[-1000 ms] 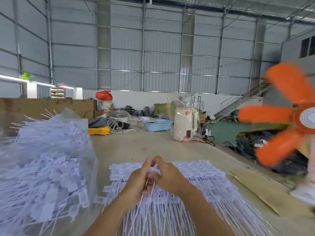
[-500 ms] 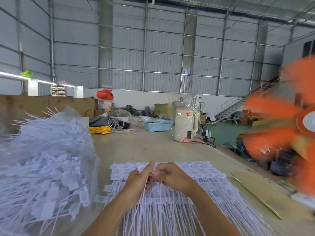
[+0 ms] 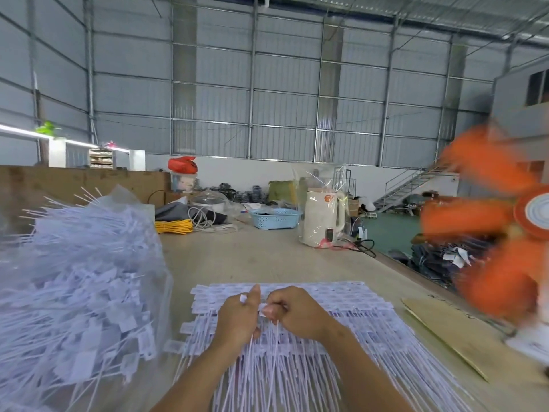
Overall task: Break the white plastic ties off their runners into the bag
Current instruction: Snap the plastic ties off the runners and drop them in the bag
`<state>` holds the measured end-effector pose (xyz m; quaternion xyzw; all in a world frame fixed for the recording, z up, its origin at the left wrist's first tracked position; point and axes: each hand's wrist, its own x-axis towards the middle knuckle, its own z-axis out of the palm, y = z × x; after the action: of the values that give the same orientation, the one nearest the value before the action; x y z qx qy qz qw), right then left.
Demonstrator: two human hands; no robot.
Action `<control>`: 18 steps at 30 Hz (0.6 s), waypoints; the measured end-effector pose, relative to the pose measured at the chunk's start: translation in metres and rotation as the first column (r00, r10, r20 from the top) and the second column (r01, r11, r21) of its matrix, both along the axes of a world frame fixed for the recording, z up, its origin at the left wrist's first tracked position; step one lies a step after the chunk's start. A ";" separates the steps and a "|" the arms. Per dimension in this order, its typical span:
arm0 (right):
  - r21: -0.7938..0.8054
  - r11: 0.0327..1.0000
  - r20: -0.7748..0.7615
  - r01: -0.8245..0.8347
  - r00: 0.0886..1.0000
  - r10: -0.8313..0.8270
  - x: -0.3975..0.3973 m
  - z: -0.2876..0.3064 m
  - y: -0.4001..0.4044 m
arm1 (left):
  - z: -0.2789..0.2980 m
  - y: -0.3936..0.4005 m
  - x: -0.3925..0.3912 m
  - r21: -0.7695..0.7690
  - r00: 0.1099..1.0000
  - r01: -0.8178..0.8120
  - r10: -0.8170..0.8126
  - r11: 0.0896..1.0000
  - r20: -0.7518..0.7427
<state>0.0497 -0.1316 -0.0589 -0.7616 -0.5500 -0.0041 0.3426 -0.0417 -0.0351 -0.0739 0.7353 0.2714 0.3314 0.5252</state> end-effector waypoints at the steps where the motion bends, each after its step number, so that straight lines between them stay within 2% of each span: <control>1: 0.017 1.000 0.013 -0.001 1.000 0.001 0.000 0.000 0.000 | 0.001 0.001 0.000 0.002 1.000 -0.004 0.004 1.000 -0.022; 4: 0.029 1.000 0.055 -0.002 0.998 0.001 0.001 -0.003 0.001 | 0.006 0.001 -0.003 -0.069 0.996 0.019 -0.026 0.997 -0.090; 7: 0.020 1.000 0.080 0.018 0.997 -0.020 0.004 -0.004 0.002 | 0.020 -0.002 -0.012 -0.291 0.974 0.128 -0.175 0.948 -0.141; 9: 0.056 0.995 0.074 0.082 0.994 -0.086 0.009 -0.004 0.002 | 0.043 -0.004 -0.025 -0.403 0.950 0.225 -0.291 0.887 -0.109; 11: 0.037 0.985 0.099 0.171 0.980 -0.174 0.020 -0.008 -0.004 | 0.077 -0.011 -0.045 -0.466 0.912 0.357 -0.409 0.810 -0.013; 13: -0.003 0.982 0.086 0.188 0.979 -0.187 0.028 -0.014 -0.011 | 0.111 -0.016 -0.068 -0.323 0.899 0.431 -0.431 0.842 0.074; 15: 0.018 0.981 0.029 0.192 0.981 -0.193 0.029 -0.016 -0.013 | 0.138 -0.019 -0.096 -0.091 0.920 0.375 -0.358 0.923 0.159; 17: 0.046 0.978 -0.016 0.202 0.979 -0.201 0.028 -0.014 -0.012 | 0.154 -0.008 -0.119 0.152 0.952 0.154 -0.187 0.976 0.241; 18: 0.045 0.980 -0.020 0.194 0.981 -0.193 0.026 -0.012 -0.011 | 0.160 0.004 -0.127 0.297 0.968 -0.031 -0.045 0.954 0.248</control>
<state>0.0759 -0.1428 -0.0712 -0.8033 -0.4705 -0.0444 0.3624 -0.1683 -0.0309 0.0859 0.7591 0.1468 0.4572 0.4396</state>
